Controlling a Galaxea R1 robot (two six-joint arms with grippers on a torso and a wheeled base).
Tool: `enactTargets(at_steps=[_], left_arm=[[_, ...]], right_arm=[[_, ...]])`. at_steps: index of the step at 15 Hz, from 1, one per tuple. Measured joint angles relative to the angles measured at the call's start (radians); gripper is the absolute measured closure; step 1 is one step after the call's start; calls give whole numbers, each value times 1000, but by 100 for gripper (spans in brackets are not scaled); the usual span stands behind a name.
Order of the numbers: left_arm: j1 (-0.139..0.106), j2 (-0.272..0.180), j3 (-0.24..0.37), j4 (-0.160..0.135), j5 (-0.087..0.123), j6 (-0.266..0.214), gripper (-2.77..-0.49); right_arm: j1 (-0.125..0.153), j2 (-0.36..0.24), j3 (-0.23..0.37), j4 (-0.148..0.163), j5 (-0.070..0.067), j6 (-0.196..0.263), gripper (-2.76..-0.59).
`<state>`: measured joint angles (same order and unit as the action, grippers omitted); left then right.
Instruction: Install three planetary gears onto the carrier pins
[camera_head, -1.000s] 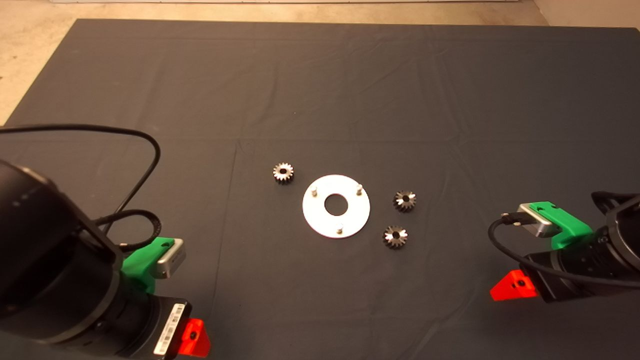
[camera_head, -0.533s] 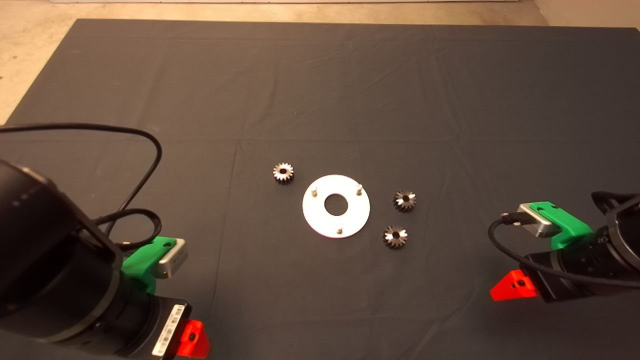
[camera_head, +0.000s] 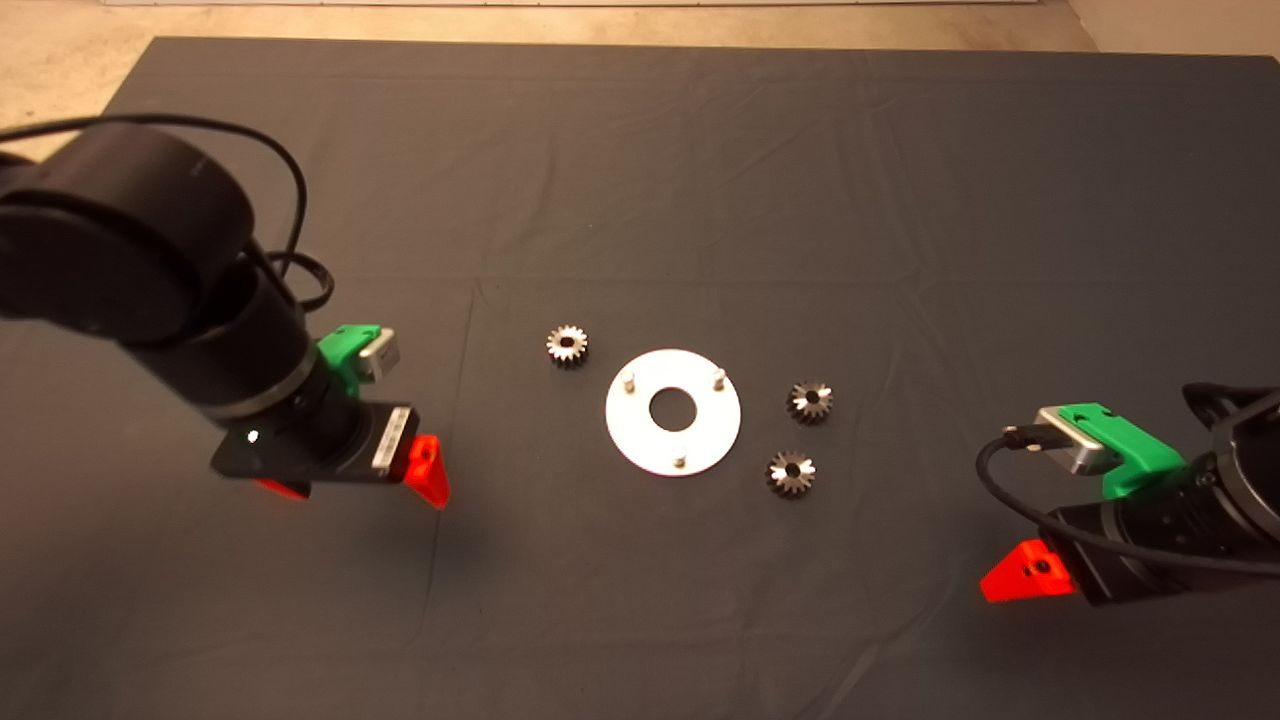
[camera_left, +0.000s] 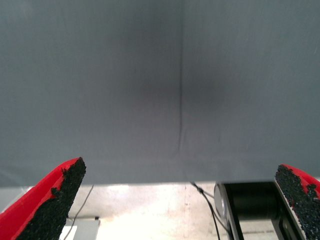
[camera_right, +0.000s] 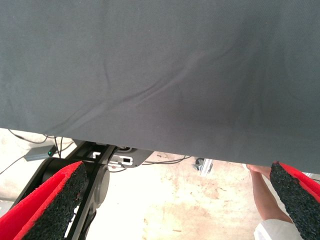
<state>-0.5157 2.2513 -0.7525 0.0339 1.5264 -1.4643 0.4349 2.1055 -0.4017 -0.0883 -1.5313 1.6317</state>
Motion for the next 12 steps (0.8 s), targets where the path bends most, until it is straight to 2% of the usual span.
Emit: enactTargets(at_steps=[2,4,6,10,12], left_arm=[[7,77,-55,16,0,15,-277],[26,180,-112,38,-3,23,-277],[55,249,-181,74,-15,26,-277],[132,265,-284,158,-16,27,-277],[141,265,-303,185,-32,27,-277]], right_arm=[[0,0,0,0,0,0,-273],[0,0,0,0,1,0,-273],[0,0,0,0,-1,0,-273],[0,1,0,0,0,0,-273],[0,0,0,0,-1,0,-273]])
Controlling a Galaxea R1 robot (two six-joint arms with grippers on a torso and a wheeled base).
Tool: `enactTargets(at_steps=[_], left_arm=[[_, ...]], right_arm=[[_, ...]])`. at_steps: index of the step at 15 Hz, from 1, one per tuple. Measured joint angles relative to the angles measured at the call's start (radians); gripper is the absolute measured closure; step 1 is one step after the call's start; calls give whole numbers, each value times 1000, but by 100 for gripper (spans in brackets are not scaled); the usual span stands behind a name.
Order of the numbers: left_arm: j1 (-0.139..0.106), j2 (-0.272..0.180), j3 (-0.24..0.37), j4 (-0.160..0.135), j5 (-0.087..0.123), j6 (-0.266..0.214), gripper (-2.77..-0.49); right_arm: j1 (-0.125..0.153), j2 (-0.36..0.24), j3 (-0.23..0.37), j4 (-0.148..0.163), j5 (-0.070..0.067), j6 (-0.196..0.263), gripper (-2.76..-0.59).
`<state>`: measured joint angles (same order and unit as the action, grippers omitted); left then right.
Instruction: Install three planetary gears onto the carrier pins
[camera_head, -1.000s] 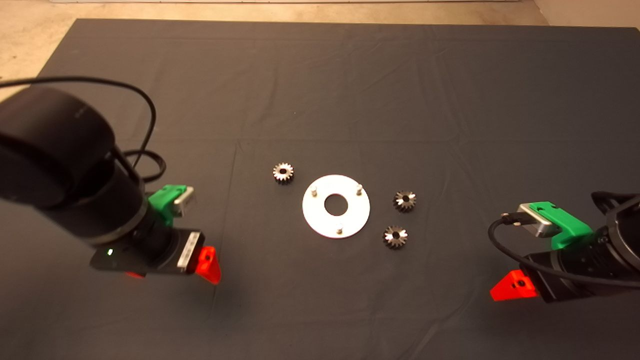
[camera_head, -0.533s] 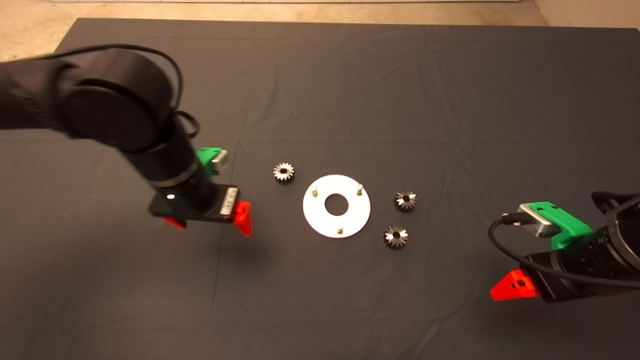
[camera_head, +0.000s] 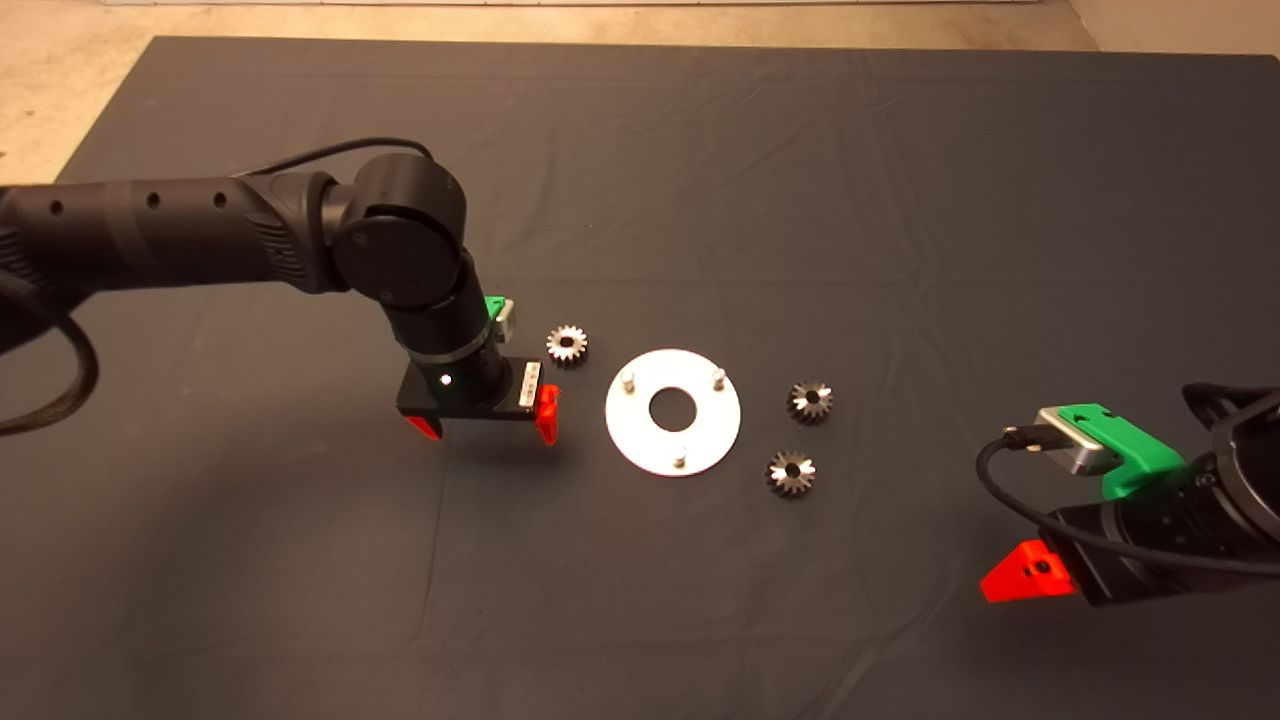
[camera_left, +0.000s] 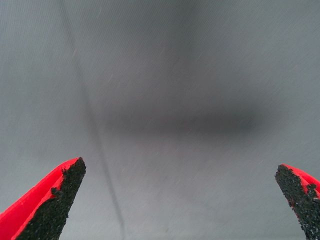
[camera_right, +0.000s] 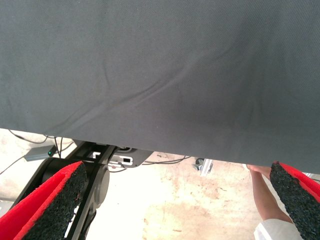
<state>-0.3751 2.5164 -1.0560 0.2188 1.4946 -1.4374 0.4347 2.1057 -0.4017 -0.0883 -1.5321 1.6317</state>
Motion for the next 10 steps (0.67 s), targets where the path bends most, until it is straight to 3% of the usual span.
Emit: enactTargets(at_steps=[6,10], left_arm=[[0,16,-75,15,-47,46,-277],[0,42,-146,16,-67,108,-277]], right_arm=[[0,0,0,0,1,0,-273],[0,0,0,0,1,0,-273]])
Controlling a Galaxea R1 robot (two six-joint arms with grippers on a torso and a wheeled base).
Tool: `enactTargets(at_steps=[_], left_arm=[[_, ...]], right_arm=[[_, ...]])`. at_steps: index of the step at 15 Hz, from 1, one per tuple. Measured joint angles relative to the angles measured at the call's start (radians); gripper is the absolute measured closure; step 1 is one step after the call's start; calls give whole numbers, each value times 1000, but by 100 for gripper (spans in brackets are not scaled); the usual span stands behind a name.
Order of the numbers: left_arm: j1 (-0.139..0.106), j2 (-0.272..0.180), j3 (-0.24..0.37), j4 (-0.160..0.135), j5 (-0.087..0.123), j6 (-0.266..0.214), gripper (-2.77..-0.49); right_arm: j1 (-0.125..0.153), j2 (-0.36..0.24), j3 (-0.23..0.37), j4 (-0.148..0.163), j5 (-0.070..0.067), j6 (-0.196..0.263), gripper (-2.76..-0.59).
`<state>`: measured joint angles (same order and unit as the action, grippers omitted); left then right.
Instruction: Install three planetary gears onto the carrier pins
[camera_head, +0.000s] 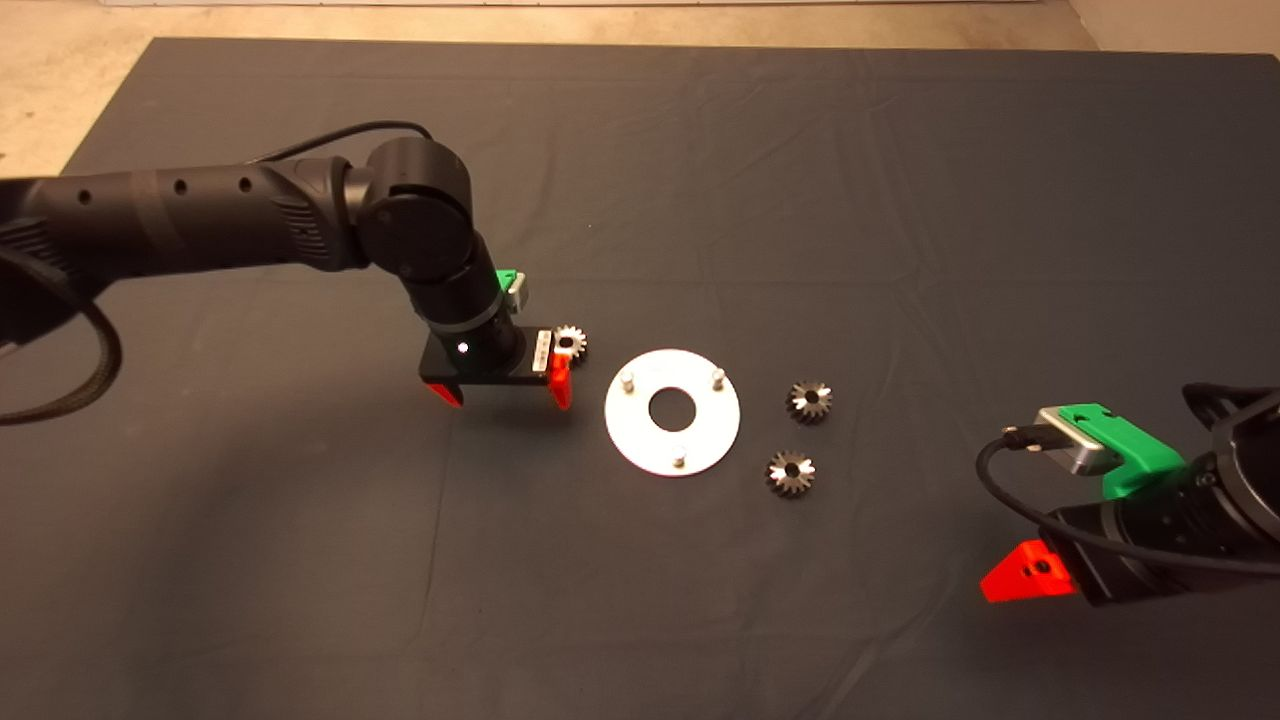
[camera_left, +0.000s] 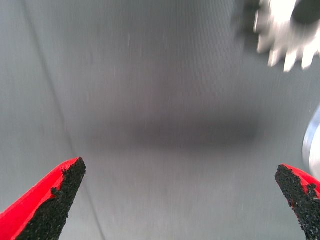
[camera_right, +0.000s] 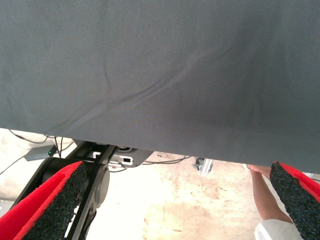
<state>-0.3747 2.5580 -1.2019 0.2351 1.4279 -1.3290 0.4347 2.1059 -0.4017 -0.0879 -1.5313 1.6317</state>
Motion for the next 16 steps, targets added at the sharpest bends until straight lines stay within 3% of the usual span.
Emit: enactTargets(at_steps=[6,16], left_arm=[[0,82,-95,1,-17,50,-277],[0,118,-192,1,-33,98,-277]], right_arm=[[0,0,0,0,0,0,-273],[0,0,0,0,0,0,-273]])
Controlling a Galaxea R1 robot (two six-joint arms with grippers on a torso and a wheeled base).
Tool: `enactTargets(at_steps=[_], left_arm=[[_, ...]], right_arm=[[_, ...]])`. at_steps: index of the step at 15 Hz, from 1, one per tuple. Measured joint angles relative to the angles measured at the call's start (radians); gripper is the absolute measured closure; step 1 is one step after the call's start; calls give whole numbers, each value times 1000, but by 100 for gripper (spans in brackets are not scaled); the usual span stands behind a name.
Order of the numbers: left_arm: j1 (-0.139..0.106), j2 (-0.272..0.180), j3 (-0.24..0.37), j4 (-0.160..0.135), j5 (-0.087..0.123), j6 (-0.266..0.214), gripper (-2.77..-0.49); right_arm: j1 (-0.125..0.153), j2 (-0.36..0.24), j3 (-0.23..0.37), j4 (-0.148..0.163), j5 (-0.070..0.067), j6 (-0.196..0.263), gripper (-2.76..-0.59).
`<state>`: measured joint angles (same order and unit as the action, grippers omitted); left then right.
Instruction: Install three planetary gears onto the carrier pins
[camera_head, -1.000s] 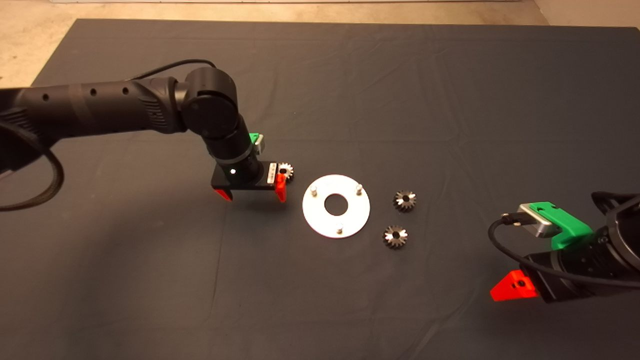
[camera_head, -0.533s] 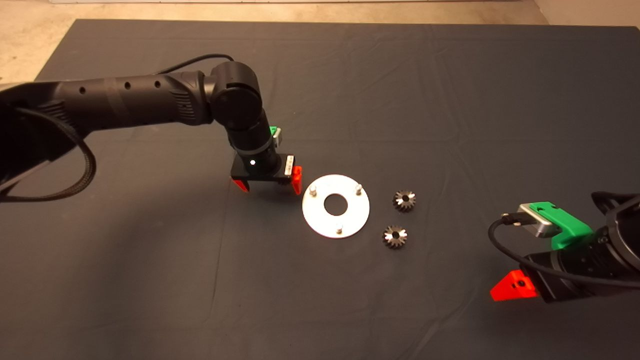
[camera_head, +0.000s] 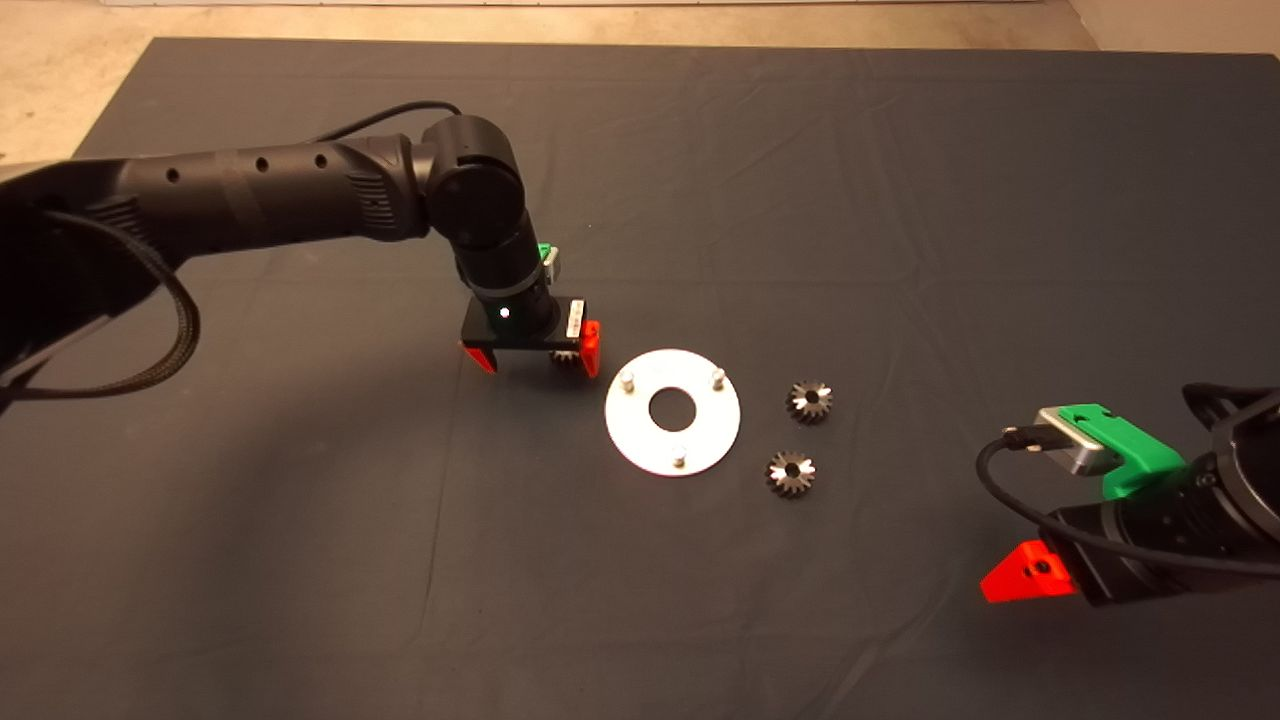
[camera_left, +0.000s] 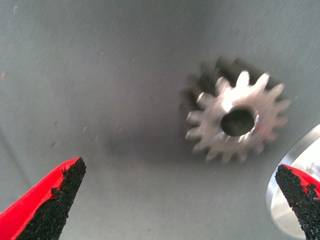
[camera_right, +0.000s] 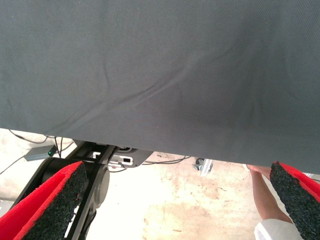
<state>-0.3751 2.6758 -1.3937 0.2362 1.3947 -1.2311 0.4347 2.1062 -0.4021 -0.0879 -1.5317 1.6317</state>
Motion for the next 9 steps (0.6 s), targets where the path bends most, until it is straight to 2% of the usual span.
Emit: enactTargets(at_steps=[4,5,9], left_arm=[[0,74,-81,0,-6,52,-277],[0,82,-87,0,-11,61,-277],[0,77,-118,0,-7,86,-277]], right_arm=[[0,0,0,0,0,0,-273],[0,0,0,0,0,0,-273],[0,0,0,0,-1,0,-273]])
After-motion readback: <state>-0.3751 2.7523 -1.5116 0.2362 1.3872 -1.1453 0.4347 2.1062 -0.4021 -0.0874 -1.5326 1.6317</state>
